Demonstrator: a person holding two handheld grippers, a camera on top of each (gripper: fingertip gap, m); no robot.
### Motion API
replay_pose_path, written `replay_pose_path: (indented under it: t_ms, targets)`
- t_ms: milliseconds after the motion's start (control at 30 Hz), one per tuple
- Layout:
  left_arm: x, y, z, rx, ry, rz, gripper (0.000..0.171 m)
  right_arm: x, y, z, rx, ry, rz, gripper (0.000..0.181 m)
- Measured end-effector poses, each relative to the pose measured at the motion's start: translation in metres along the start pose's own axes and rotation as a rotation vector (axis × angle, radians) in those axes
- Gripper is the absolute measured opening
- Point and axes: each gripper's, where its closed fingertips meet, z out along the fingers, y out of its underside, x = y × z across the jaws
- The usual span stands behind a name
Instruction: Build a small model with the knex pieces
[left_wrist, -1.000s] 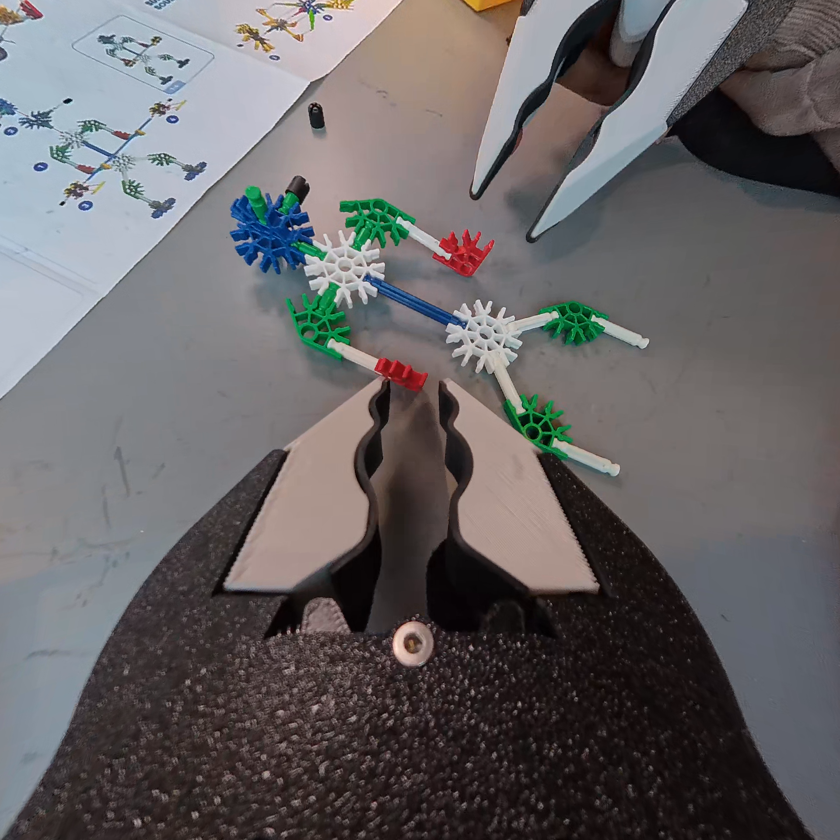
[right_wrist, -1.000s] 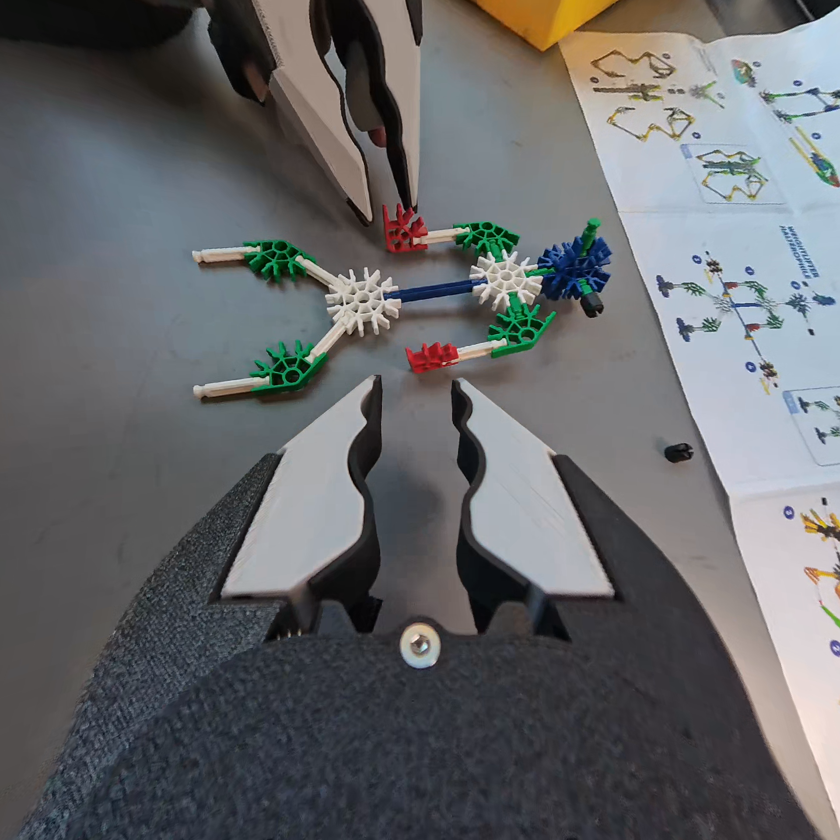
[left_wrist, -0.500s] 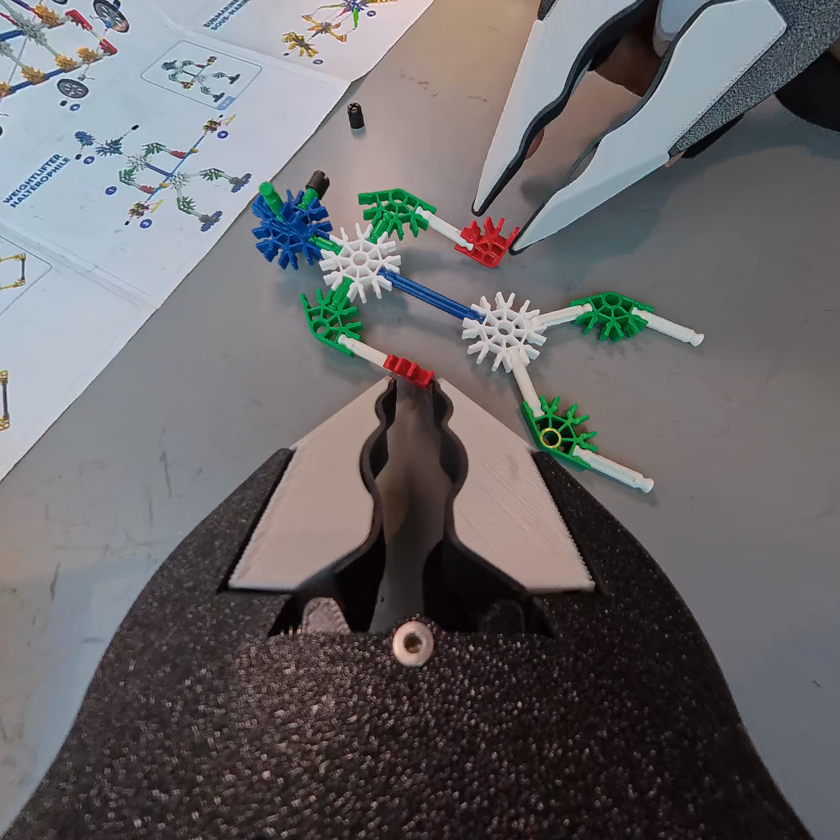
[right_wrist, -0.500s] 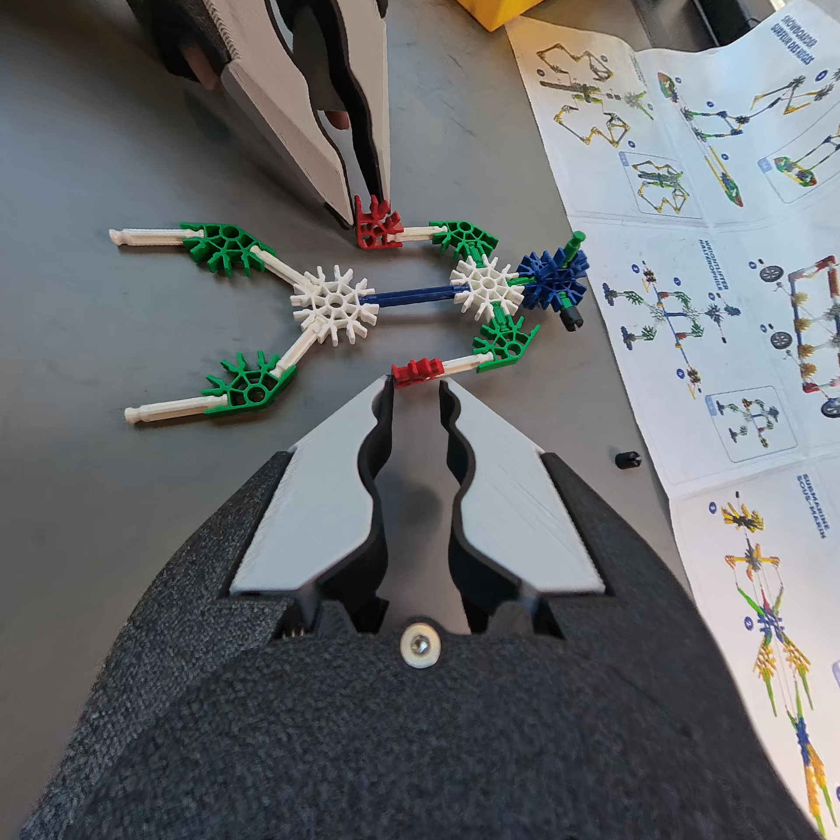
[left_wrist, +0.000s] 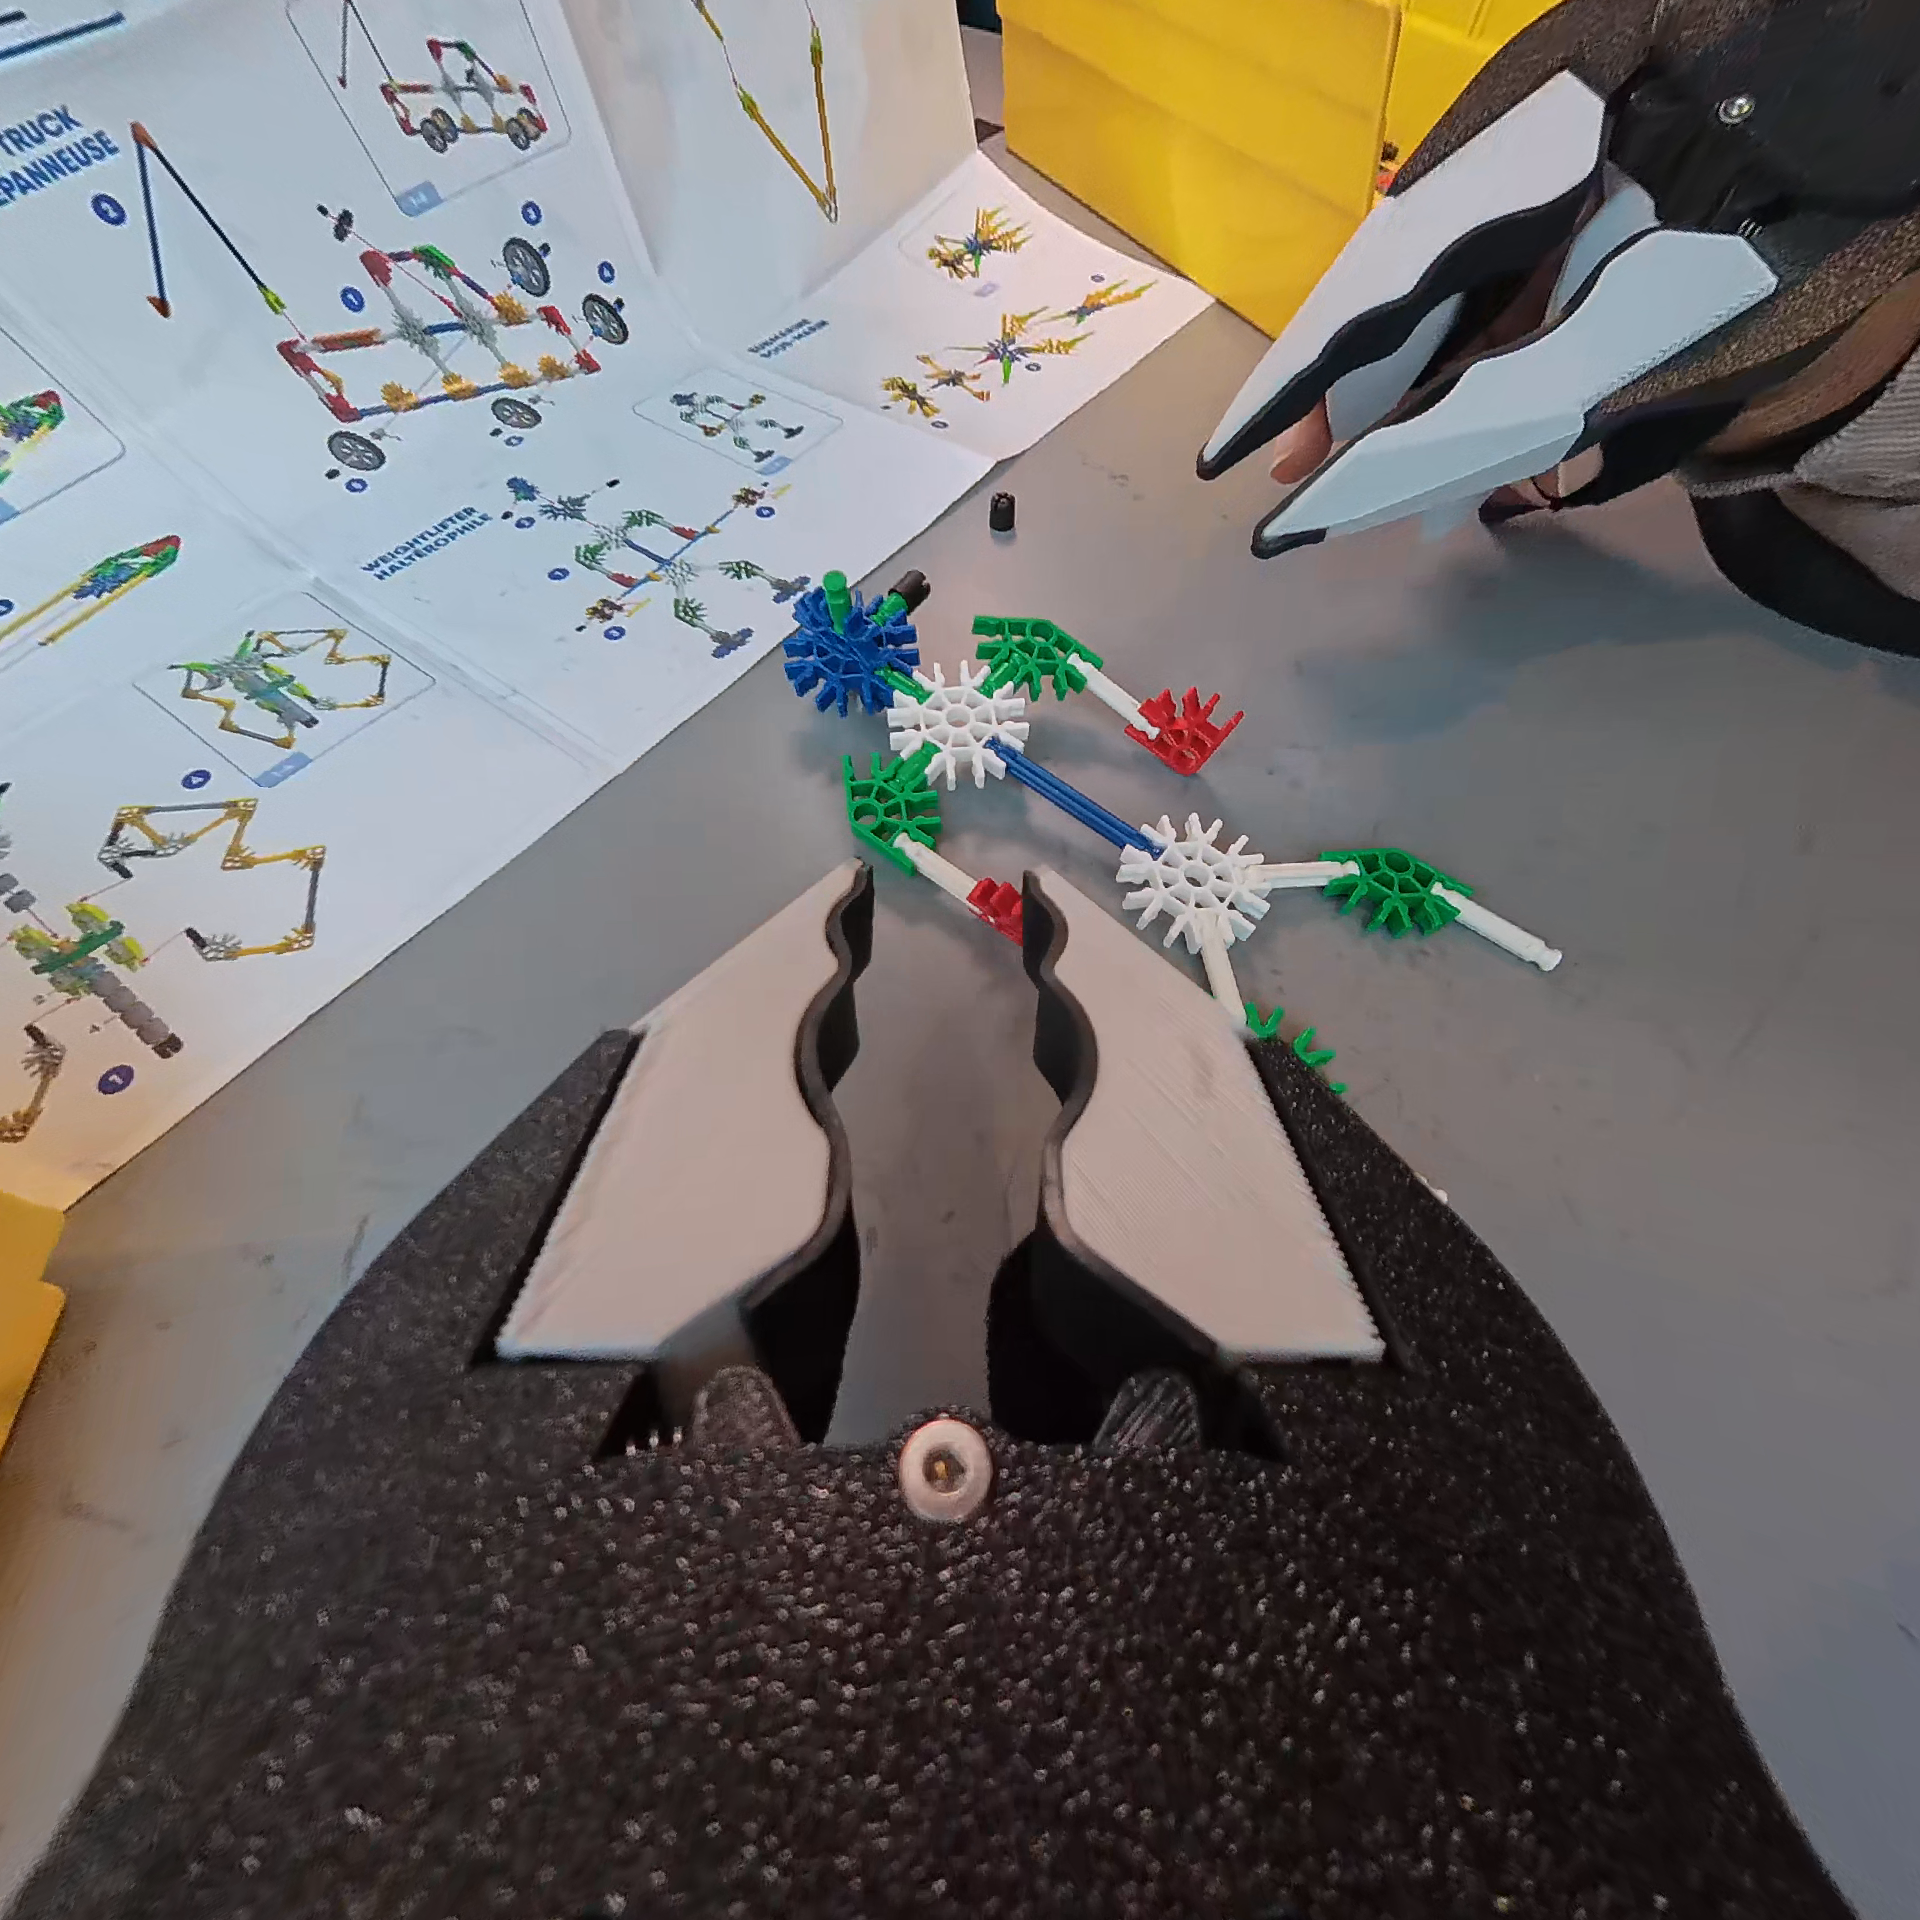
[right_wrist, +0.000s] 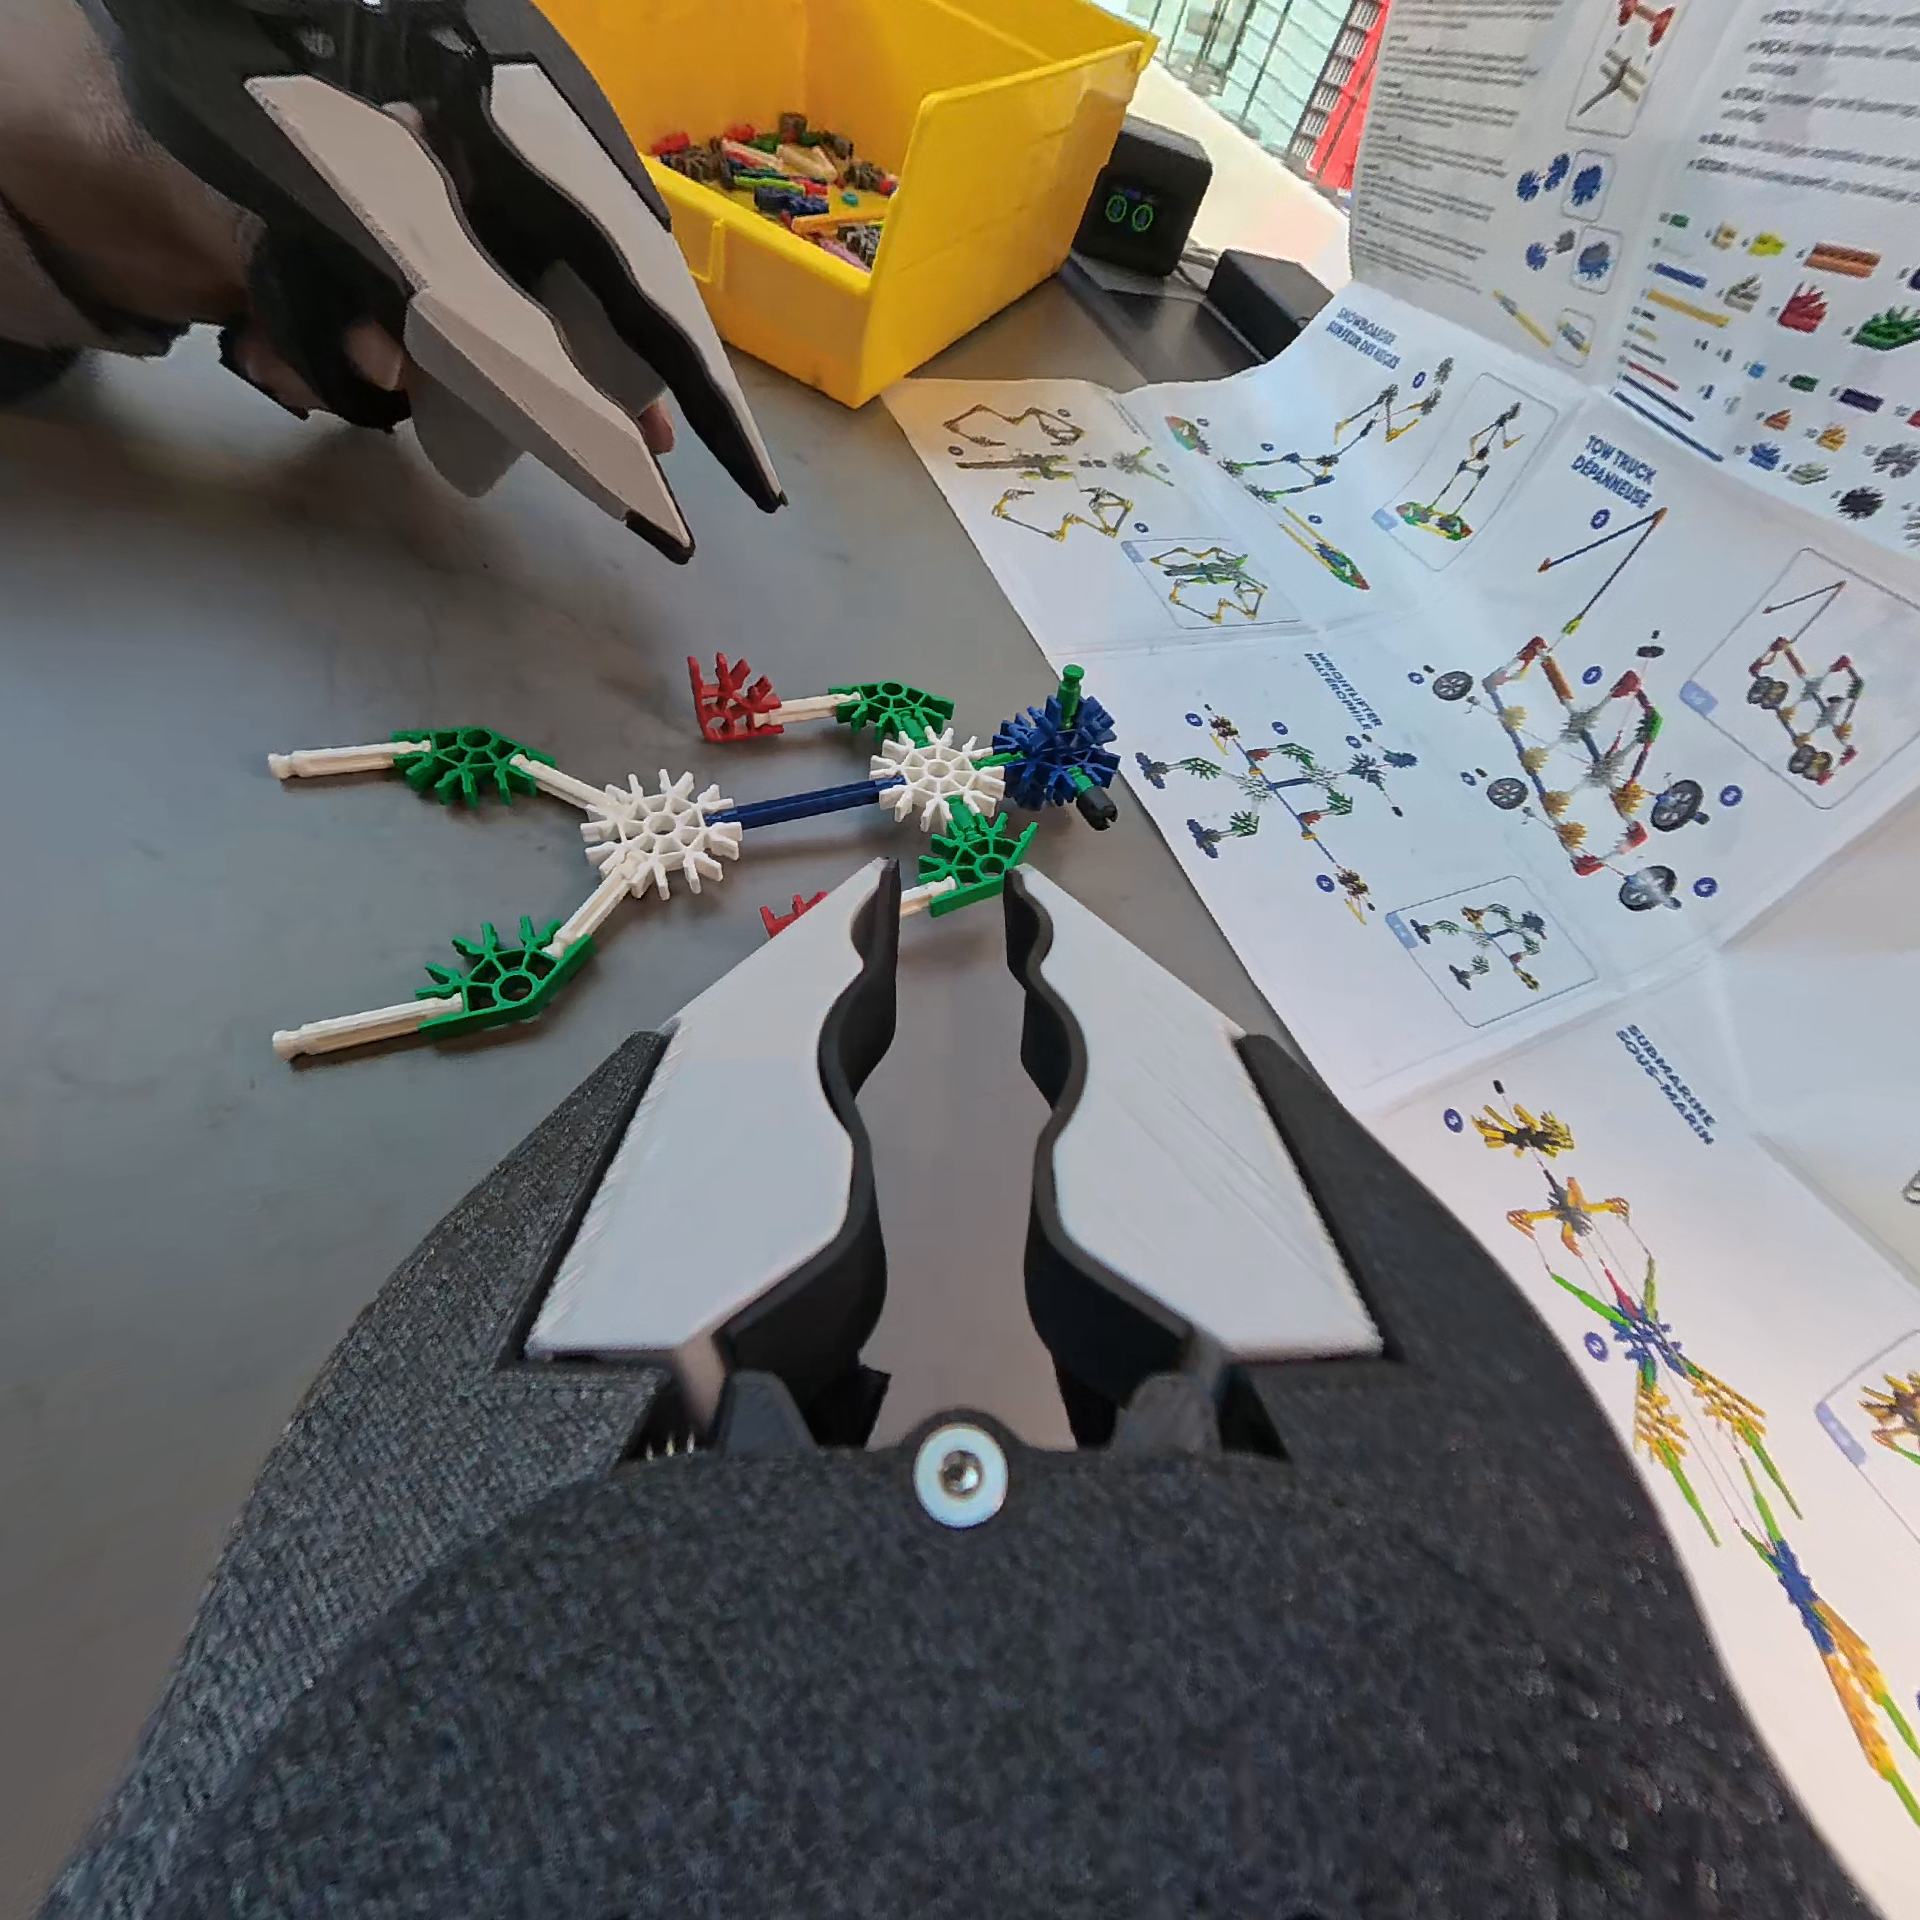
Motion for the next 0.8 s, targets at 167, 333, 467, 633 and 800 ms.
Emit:
replay_pose_path:
  t_ms: [167, 333, 467, 633, 800]
  targets:
    - [-0.003, -0.009, -0.006, 0.056, -0.008, -0.013, 0.046, 0.004, 0.000, -0.001, 0.005, 0.028, -0.006, 0.018]
    - [-0.007, -0.013, -0.011, 0.082, -0.024, -0.026, 0.052, 0.006, 0.000, -0.001, 0.007, 0.038, -0.010, 0.018]
    - [-0.010, -0.016, -0.013, 0.102, -0.035, -0.022, 0.044, 0.005, 0.002, 0.000, -0.002, 0.043, -0.024, 0.018]
    - [-0.010, -0.022, -0.016, 0.145, -0.034, -0.023, 0.038, 0.006, 0.001, -0.001, 0.001, 0.047, -0.028, 0.018]
    - [-0.012, -0.027, -0.018, 0.179, -0.041, -0.024, 0.032, 0.009, 0.000, -0.002, 0.011, 0.059, -0.015, 0.018]
